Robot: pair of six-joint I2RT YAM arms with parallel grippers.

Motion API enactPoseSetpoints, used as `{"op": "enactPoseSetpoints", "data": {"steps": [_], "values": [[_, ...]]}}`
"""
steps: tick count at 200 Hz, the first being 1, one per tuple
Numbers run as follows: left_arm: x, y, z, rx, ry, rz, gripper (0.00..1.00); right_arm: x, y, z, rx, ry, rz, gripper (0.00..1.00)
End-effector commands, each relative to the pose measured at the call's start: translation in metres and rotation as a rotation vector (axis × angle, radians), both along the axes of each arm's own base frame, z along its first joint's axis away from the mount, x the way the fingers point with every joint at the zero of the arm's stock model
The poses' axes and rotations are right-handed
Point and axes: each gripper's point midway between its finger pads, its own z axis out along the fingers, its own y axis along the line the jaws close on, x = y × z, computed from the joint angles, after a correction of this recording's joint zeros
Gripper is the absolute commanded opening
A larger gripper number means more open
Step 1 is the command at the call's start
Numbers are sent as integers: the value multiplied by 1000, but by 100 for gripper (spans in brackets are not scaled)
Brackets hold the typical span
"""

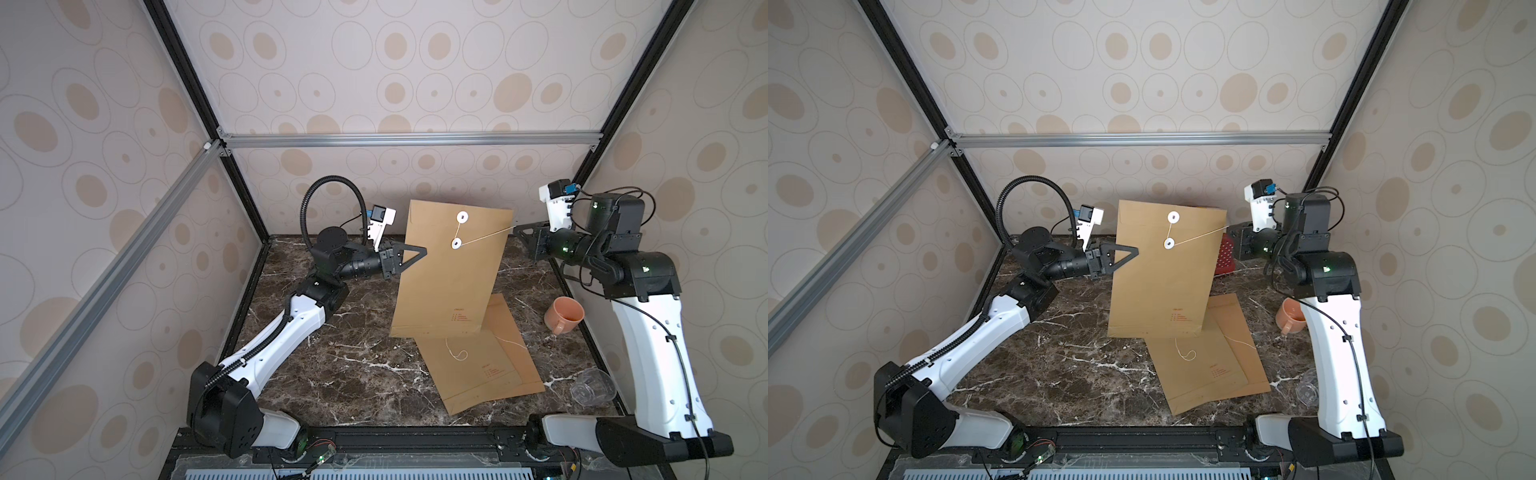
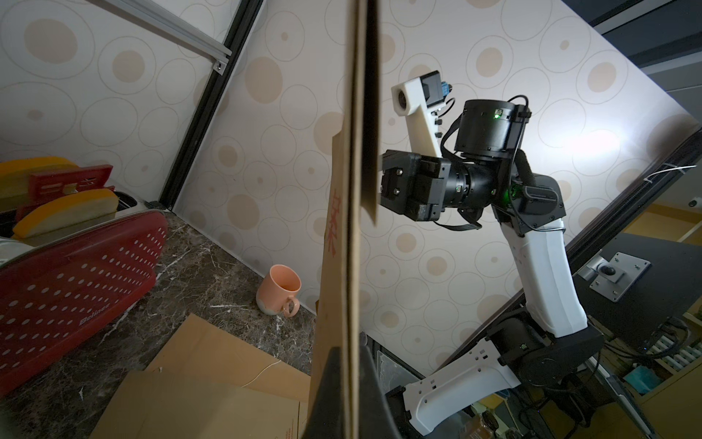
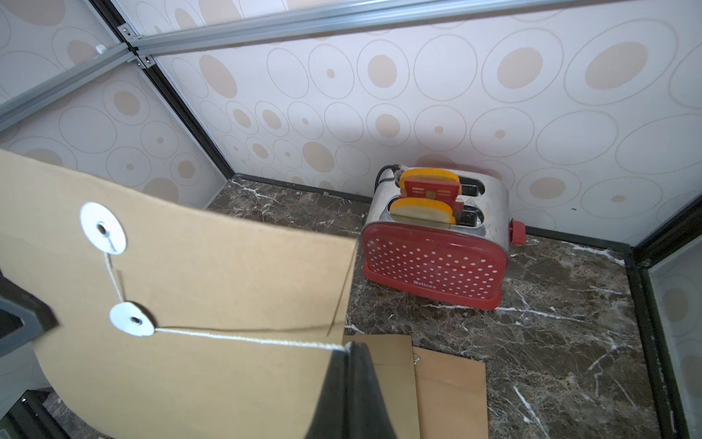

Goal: Close the mouth of the file bag
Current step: Close the file bag.

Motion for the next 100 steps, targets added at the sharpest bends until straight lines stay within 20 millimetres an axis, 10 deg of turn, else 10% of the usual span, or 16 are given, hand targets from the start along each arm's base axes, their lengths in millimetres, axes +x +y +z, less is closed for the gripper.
{"op": "enactPoseSetpoints", "data": {"steps": [1,100], "values": [[-9,5,23,-27,-80,-2,0,-1,-3,6,-7,8,-9,0],[-13,0,21,-9,-77,-12,0,-2,19,46,115,-86,97,0]]}}
